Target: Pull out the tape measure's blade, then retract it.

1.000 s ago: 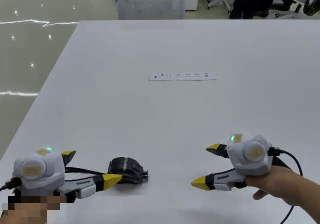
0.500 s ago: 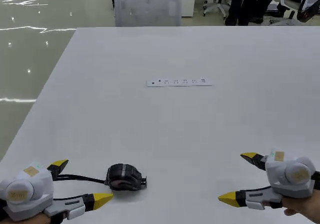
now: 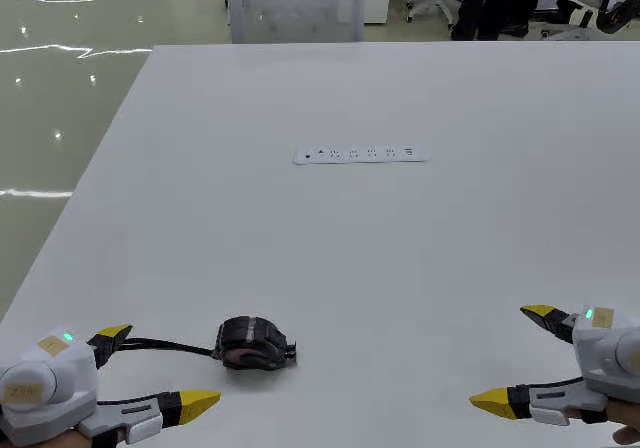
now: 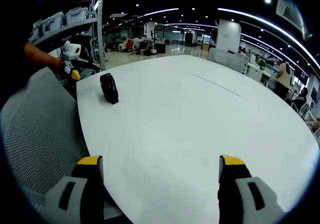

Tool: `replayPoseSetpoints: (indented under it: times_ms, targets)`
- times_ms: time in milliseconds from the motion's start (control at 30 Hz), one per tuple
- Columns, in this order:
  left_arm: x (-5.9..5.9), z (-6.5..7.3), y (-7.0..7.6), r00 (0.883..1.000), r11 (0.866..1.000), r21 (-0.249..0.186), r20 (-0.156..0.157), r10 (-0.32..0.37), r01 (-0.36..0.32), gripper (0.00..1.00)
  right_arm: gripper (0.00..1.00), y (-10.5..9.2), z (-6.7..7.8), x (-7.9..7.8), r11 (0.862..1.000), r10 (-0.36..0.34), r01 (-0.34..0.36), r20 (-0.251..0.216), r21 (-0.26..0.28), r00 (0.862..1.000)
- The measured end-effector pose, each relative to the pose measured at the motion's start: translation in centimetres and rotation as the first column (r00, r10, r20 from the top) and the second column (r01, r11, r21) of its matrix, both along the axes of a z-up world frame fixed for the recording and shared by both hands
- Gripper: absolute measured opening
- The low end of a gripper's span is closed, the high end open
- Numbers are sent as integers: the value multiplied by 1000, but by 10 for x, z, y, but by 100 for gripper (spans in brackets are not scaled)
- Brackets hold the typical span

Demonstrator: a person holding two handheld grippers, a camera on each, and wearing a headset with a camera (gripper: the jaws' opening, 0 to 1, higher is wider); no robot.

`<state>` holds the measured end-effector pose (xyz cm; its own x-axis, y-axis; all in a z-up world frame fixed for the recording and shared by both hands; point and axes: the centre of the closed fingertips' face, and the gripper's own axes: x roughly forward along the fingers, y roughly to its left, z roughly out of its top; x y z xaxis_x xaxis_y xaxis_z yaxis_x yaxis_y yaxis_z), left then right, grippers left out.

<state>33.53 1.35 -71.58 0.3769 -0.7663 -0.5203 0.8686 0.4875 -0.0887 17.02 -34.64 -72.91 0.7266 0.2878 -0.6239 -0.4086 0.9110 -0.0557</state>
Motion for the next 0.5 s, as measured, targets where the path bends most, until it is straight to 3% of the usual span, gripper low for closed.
replayPoseSetpoints:
  times_ms: [33,100,167,233,333,400,500]
  targets:
    - [-3,-1,1,1000,999,23,17,-22,22,100,98,-2,2,-2,1000,-12,11,10,12,1000]
    - [-4,6,0,1000,1000,-16,1,-9,9,100,99,-5,4,-3,999,-23,23,10,22,1000]
    - [1,8,3,1000,1000,-24,6,12,-12,100,99,-6,4,-4,1000,-22,22,13,9,1000]
    - [5,16,4,998,996,-70,-12,55,-55,100,99,-7,6,-4,999,-29,29,11,14,1000]
    - [8,17,5,999,998,-44,17,44,-43,100,99,-5,11,-1,1000,-28,28,34,13,999]
    - [7,21,1,999,997,-69,24,28,-27,100,99,-5,11,-1,999,-36,36,32,14,999]
    - [8,20,1,999,997,-65,15,37,-36,100,99,-5,9,-2,999,-45,44,25,24,999]
